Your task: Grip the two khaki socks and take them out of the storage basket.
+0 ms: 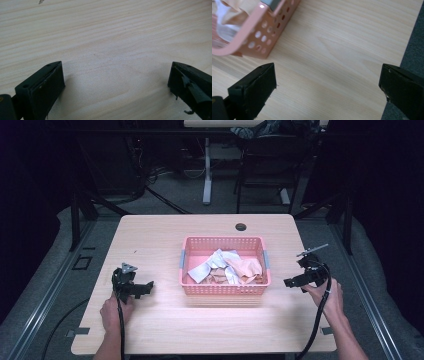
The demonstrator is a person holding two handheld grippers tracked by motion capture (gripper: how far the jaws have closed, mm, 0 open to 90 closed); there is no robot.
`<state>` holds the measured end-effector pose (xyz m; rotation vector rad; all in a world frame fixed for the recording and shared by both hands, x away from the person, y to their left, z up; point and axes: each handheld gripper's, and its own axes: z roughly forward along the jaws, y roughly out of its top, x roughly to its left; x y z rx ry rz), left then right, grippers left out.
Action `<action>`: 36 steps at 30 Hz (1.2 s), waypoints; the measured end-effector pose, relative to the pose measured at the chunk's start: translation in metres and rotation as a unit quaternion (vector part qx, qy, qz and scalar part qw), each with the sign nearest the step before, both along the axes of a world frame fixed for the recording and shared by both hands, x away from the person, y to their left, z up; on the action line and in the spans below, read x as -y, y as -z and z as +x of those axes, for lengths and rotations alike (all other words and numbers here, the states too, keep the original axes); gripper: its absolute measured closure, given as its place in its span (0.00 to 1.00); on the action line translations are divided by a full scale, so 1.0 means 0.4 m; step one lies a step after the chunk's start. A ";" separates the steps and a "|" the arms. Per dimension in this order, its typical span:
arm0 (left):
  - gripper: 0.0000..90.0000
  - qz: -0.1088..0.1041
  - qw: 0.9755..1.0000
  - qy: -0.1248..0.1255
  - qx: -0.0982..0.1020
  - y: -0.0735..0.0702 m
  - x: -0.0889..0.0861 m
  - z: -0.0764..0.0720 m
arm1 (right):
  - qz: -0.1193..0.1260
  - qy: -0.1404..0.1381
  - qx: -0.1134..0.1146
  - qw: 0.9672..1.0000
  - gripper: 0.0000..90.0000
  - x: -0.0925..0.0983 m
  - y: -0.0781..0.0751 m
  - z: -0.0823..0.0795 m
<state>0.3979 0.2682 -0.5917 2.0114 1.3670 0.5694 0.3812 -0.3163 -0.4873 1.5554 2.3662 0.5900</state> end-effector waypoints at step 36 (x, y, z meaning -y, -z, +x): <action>0.00 -0.001 1.000 -0.001 0.000 0.000 0.000 0.000 | 0.009 -0.108 0.021 0.994 0.16 -0.301 -0.072 0.089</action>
